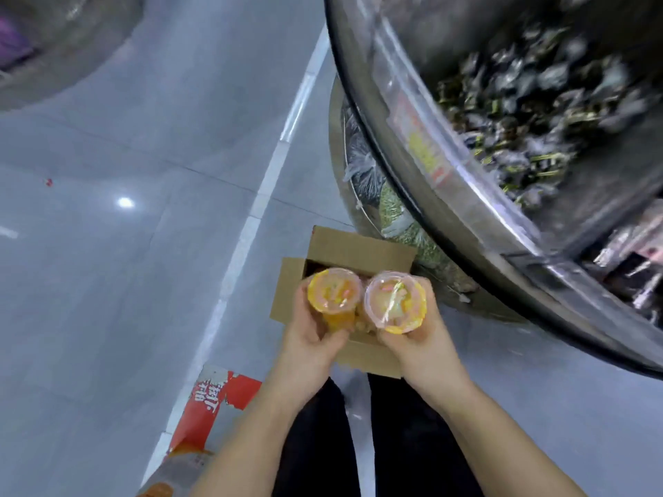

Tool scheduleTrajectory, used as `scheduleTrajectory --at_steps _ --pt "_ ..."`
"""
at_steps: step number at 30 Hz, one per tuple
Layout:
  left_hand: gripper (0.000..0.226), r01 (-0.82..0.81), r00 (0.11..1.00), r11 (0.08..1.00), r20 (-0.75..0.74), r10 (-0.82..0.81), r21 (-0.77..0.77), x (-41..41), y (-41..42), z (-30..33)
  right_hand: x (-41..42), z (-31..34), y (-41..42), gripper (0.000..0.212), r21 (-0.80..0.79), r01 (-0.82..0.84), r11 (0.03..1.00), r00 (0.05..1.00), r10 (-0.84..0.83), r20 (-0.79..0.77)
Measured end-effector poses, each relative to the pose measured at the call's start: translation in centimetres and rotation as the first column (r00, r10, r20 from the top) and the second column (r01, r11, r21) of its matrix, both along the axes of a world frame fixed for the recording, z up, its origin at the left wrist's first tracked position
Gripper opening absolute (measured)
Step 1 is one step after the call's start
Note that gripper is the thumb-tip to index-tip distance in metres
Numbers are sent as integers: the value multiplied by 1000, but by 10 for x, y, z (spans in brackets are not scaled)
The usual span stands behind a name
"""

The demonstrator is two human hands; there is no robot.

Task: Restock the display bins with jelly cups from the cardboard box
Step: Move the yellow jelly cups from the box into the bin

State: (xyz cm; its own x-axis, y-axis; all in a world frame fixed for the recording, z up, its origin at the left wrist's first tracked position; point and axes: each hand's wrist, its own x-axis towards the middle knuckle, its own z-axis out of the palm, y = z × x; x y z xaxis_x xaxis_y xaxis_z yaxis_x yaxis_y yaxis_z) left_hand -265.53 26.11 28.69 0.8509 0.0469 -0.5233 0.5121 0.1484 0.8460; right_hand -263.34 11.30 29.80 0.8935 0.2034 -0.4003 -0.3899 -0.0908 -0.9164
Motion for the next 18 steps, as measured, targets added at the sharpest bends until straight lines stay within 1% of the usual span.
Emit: scheduleTrajectory --at_steps 2,4,7,9,12,14,16,18 --pt "40 66 991 997 114 -68 29 18 -6 61 12 67 -3 45 32 7 999 997 -9 77" --pt "44 70 966 995 244 -85 66 38 -17 117 22 124 -10 47 51 14 999 983 -23 185" --pt "46 46 893 993 441 -88 105 65 -45 185 34 194 -32 50 46 66 997 931 -78 358" --pt "50 40 843 994 531 -89 103 78 -67 220 39 228 -53 46 37 107 994 891 -112 439" --pt "47 70 779 992 616 -117 101 94 -103 260 43 268 -88 44 18 166 986 851 -153 503" --pt "45 123 750 987 642 -160 103 107 -128 278 47 287 -115 44 0 217 976 818 -182 546" --pt "48 175 722 975 657 -220 135 122 -153 293 55 302 -143 44 -4 289 957 799 -239 552" --pt "49 194 679 963 683 -269 186 138 -175 308 69 316 -169 45 -63 369 927 753 -259 605"
